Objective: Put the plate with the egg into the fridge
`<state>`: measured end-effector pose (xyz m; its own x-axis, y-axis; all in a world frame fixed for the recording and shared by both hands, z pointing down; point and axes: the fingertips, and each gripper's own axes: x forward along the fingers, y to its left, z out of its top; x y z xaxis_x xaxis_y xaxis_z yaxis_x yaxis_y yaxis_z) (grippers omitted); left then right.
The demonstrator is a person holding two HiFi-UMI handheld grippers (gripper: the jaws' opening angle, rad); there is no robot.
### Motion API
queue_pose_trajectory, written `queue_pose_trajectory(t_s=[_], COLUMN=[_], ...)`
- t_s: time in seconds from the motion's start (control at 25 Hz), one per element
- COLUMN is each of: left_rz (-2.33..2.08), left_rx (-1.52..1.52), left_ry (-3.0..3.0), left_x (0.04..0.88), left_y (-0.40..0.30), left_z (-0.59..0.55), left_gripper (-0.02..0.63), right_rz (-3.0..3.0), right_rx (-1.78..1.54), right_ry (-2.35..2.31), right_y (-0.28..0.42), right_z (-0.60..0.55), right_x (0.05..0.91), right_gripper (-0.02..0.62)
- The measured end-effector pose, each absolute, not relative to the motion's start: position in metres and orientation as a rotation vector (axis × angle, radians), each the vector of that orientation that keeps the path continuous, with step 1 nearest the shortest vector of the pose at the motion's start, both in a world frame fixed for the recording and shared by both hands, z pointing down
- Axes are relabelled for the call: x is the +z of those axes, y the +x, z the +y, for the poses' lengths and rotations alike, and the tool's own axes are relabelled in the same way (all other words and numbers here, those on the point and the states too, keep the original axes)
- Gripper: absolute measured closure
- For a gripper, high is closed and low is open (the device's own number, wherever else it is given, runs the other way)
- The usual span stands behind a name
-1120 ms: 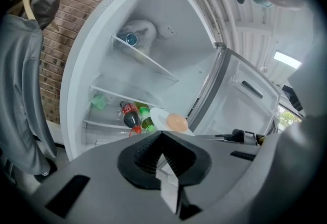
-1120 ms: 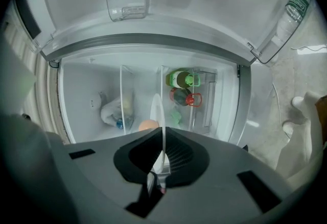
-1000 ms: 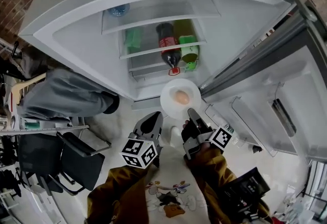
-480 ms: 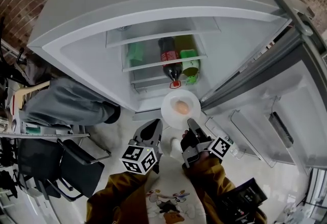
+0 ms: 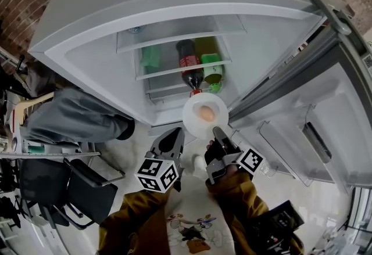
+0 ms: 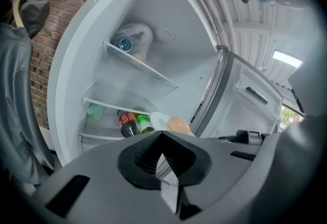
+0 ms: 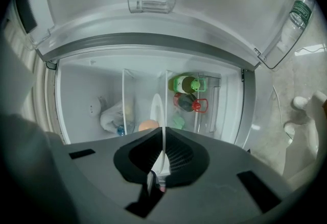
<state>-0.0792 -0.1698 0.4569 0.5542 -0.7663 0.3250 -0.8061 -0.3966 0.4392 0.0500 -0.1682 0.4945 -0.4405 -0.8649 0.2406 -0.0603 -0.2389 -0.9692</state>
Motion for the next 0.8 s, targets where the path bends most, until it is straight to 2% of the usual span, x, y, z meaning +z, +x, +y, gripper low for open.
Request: queue_pose_trajectory(t_s=[0.8], left_rz=[-1.261], left_rx=[0.110], left_ry=[2.344], left_x=[0.398], left_y=[-0.074], left_z=[-0.200], left_gripper=[0.598], right_rz=[1.447], right_rx=[-1.643], right_ry=[-1.098], right_y=[0.059], right_z=[-0.197], right_x=[0.426], right_gripper=[0.581])
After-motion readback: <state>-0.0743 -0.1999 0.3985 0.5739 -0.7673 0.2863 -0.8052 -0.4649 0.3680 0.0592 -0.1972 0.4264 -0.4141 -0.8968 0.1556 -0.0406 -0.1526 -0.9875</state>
